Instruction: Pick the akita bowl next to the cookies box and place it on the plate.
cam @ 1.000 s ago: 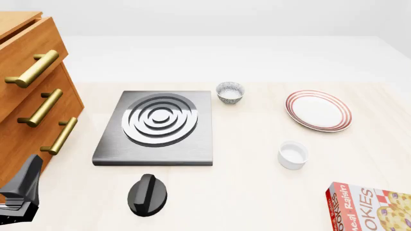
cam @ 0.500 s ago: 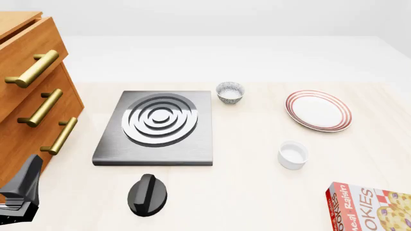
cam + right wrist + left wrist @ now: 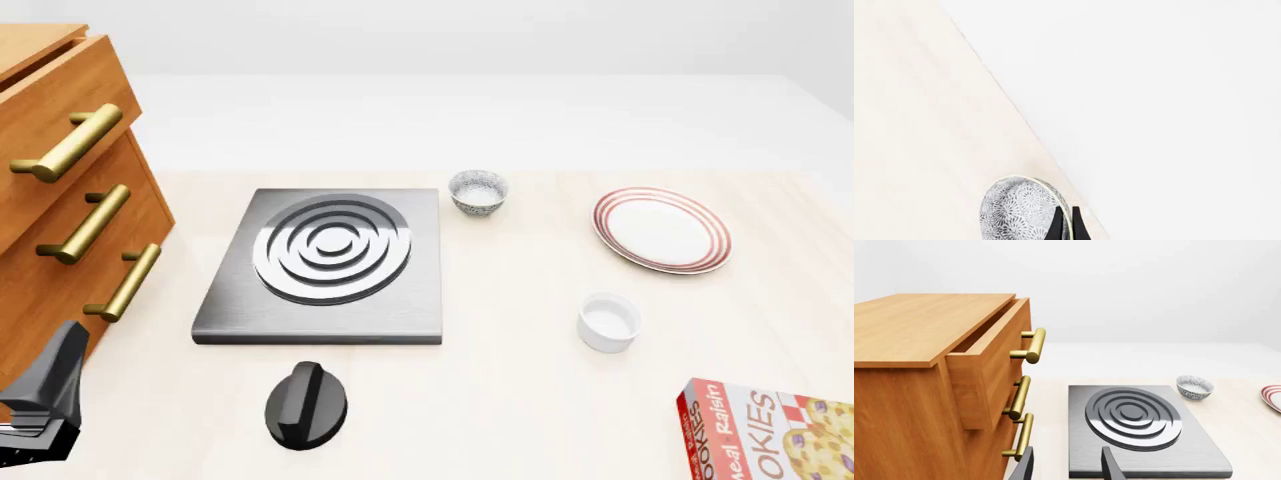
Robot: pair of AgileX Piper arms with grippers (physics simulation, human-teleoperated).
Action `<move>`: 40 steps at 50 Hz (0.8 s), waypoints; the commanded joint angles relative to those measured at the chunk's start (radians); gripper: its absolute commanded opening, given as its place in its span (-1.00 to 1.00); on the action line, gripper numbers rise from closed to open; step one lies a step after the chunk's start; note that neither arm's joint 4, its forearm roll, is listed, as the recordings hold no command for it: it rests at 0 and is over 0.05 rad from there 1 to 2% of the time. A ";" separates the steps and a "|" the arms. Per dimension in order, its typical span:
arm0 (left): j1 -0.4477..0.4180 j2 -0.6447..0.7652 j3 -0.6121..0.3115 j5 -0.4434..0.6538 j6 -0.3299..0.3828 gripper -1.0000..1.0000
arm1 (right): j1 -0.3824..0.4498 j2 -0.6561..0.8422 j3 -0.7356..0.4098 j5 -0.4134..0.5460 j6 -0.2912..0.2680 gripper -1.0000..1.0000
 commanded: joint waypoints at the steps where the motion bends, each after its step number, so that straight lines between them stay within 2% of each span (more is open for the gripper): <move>1: 0.000 0.000 0.000 0.000 0.000 1.00 | 0.096 -0.131 0.030 -0.025 0.078 -1.00; 13: 0.000 0.000 0.000 0.000 0.000 1.00 | 0.134 -0.197 0.020 0.002 0.119 -1.00; 21: 0.000 0.000 0.000 0.000 0.000 1.00 | 0.165 -0.202 -0.041 0.056 0.152 -1.00; 24: 0.000 0.000 0.000 0.000 0.000 1.00 | 0.197 -0.197 -0.085 0.089 0.205 -1.00; 27: 0.000 0.000 0.000 0.000 0.000 1.00 | 0.196 -0.192 -0.101 0.103 0.202 -1.00; 28: 0.000 0.000 0.000 0.000 0.000 1.00 | 0.221 -0.185 -0.119 0.118 0.238 -1.00; 31: 0.000 0.000 0.000 0.000 0.000 1.00 | 0.216 -0.178 -0.139 0.127 0.229 -1.00; 40: 0.000 0.000 0.000 0.000 0.000 1.00 | 0.246 -0.138 -0.206 0.169 0.269 -1.00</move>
